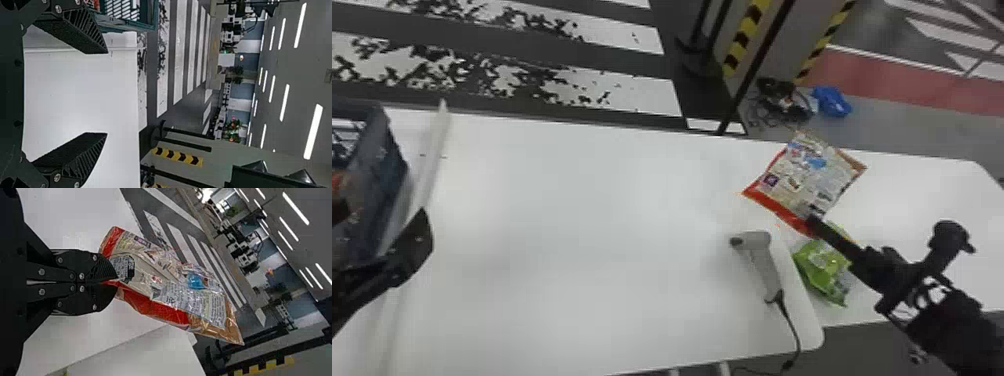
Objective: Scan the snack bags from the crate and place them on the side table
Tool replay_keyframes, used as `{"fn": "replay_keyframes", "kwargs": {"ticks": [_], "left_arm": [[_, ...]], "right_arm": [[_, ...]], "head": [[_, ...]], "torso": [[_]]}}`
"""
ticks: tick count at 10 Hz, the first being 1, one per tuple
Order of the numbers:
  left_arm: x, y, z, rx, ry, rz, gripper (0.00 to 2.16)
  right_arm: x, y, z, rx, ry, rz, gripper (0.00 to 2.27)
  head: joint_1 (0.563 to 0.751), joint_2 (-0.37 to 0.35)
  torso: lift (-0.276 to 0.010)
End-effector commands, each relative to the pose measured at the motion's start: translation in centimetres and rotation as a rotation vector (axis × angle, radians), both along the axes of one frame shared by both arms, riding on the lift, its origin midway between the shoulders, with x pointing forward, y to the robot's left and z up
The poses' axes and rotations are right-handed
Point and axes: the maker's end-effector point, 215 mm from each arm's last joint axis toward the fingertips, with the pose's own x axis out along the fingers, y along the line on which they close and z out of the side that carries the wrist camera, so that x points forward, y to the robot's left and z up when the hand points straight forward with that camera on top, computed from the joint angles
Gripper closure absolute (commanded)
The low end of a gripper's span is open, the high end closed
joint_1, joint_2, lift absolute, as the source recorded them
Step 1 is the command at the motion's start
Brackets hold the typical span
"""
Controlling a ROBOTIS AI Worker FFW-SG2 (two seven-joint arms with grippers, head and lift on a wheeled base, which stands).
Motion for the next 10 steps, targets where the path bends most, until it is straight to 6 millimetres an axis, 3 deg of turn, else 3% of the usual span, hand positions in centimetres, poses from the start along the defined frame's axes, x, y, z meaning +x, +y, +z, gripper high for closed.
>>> {"fn": "replay_keyframes", "kwargs": {"ticks": [1, 3, 4, 5, 7, 9, 10], "left_arm": [[-0.1, -0.1, -0.1, -0.002, 0.002, 0.0, 0.14], [-0.2, -0.1, 0.2, -0.001, -0.001, 0.0, 0.14], [-0.3, -0.1, 0.1, -0.001, 0.0, 0.0, 0.14], [-0.3, -0.1, 0.1, -0.001, 0.002, 0.0, 0.14], [-0.7, -0.2, 0.2, -0.001, 0.0, -0.002, 0.14], [-1.0, -0.2, 0.4, 0.0, 0.0, -0.003, 0.14], [-1.0, -0.2, 0.6, 0.0, -0.003, -0.003, 0.14]], "right_arm": [[-0.1, -4.8, -0.8, -0.052, -0.002, -0.132, 2.18], [-1.1, -8.8, -3.4, -0.084, 0.046, -0.255, 2.09], [-1.6, -10.2, -4.7, -0.102, 0.075, -0.298, 1.9], [-2.0, -11.1, -6.2, -0.106, 0.107, -0.332, 1.49], [-2.4, -12.0, -7.6, -0.117, 0.128, -0.367, 0.1], [-2.7, -13.0, -7.3, -0.145, 0.105, -0.42, 0.03], [-2.8, -13.3, -6.1, -0.178, 0.07, -0.433, 0.05]], "head": [[0.695, -0.35], [0.695, -0.35], [0.695, -0.35], [0.695, -0.35], [0.695, -0.35], [0.695, -0.35], [0.695, -0.35]], "torso": [[-0.094], [-0.094], [-0.094], [-0.094], [-0.094], [-0.094], [-0.094]]}}
